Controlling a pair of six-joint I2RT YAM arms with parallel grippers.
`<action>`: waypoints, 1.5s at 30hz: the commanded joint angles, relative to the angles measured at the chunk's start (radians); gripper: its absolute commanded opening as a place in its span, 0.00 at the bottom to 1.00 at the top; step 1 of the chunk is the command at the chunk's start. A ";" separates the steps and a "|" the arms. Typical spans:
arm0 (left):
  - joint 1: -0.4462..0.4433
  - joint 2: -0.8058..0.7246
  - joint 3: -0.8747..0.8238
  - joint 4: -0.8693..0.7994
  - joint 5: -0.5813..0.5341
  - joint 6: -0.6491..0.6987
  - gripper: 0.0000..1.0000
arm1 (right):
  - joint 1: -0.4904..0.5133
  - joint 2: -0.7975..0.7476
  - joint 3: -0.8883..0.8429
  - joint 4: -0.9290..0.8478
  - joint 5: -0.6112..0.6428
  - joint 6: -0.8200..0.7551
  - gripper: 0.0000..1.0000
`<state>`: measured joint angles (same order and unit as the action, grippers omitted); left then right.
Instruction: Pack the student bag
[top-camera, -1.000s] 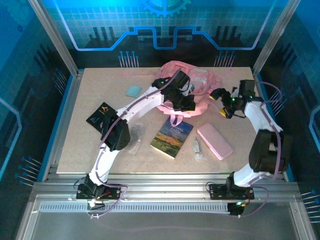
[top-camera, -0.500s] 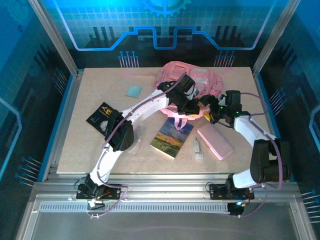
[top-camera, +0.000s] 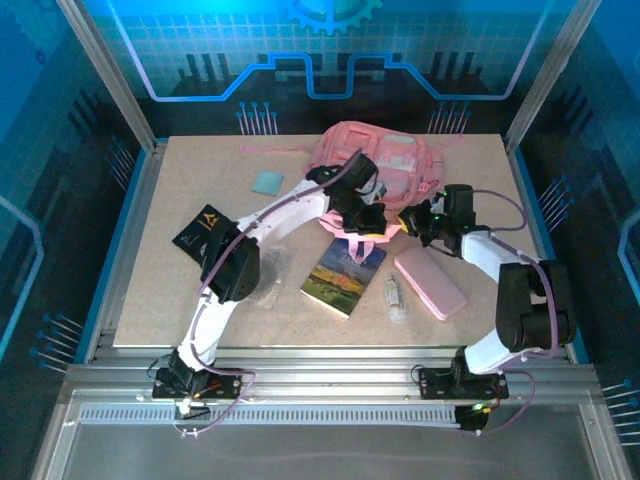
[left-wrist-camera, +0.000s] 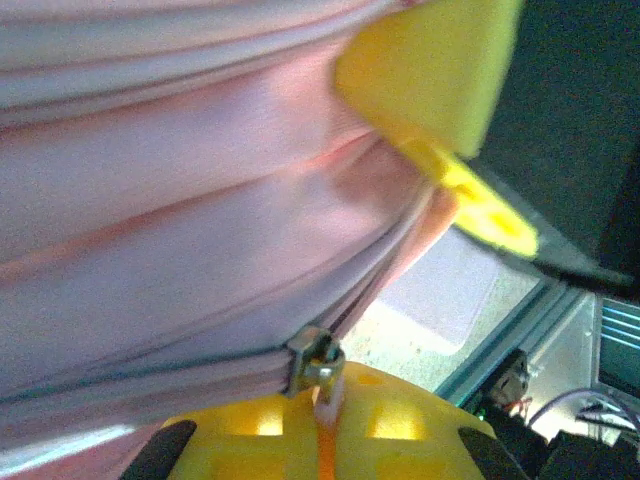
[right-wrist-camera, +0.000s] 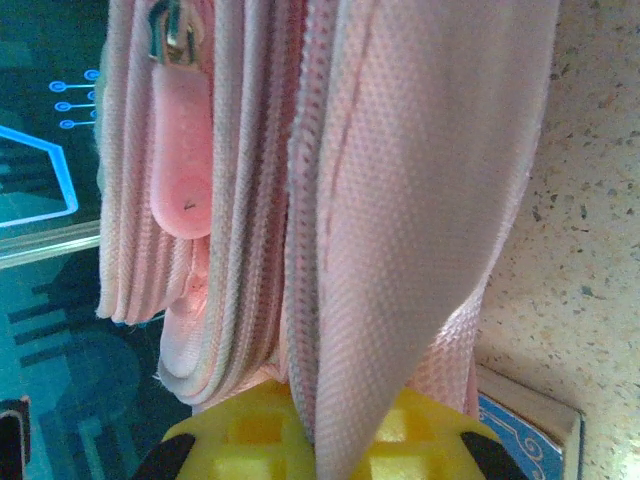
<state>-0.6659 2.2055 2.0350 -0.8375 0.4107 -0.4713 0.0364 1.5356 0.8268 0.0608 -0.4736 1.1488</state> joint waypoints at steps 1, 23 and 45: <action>0.168 -0.149 -0.075 -0.240 -0.113 0.107 0.00 | -0.130 -0.011 0.046 -0.156 0.092 -0.178 0.00; 0.139 -0.221 -0.225 -0.120 -0.032 0.043 0.00 | -0.158 0.081 0.296 -0.295 0.048 -0.288 0.00; 0.085 -0.214 -0.286 0.307 -0.076 -0.248 0.51 | -0.019 -0.110 0.185 -0.445 0.138 -0.439 0.82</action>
<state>-0.5755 2.0018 1.7741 -0.5507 0.3679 -0.6807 -0.0113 1.4521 0.9726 -0.3592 -0.3431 0.7586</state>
